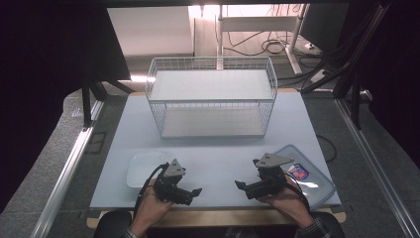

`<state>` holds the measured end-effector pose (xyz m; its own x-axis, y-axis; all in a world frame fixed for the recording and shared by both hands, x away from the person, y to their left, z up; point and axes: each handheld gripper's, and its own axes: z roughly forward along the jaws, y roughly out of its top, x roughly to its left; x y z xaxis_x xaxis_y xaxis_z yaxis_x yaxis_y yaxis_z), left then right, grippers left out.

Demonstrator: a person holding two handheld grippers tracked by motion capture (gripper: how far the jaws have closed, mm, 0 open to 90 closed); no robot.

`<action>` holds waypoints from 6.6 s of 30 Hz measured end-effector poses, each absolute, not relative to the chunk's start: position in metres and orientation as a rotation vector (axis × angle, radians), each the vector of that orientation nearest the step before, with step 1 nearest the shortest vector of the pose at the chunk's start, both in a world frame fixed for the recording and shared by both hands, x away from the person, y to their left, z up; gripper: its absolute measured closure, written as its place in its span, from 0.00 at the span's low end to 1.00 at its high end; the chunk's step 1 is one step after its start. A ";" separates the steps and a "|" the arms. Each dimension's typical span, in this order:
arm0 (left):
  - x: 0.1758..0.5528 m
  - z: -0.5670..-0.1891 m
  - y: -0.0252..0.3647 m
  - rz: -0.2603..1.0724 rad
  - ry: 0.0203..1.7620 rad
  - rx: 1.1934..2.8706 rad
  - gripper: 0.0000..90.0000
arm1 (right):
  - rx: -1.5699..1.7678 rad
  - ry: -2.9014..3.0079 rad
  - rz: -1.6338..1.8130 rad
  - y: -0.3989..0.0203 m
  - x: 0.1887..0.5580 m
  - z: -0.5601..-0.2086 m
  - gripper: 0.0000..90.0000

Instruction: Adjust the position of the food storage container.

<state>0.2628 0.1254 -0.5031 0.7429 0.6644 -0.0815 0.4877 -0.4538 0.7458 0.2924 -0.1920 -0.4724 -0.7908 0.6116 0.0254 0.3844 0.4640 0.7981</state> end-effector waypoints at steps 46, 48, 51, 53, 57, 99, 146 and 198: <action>0.273 -0.498 0.205 0.422 1.297 2.032 1.00 | 0.745 2.573 1.213 -0.185 0.291 -0.481 0.38; 0.276 -0.499 0.208 0.430 1.307 2.027 1.00 | 0.744 2.571 1.214 -0.185 0.291 -0.481 0.38; 0.283 -0.501 0.216 0.458 1.331 2.026 1.00 | 0.736 2.559 1.207 -0.186 0.291 -0.481 0.38; 0.285 -0.501 0.219 0.477 1.339 2.018 1.00 | 0.750 2.541 1.215 -0.186 0.291 -0.480 0.37; 0.281 -0.498 0.215 0.478 1.293 2.016 1.00 | 0.764 2.496 1.222 -0.190 0.289 -0.473 0.37; 0.275 -0.509 0.180 0.335 1.101 2.095 0.98 | 1.429 2.127 0.850 -0.397 0.228 -0.446 0.99; 0.298 -0.510 0.154 0.243 1.013 2.110 0.98 | 1.497 2.110 0.937 -0.351 0.264 -0.470 0.99; 0.376 -0.502 0.095 0.186 0.850 2.131 0.97 | 1.117 2.675 1.029 -0.265 0.220 -0.483 0.99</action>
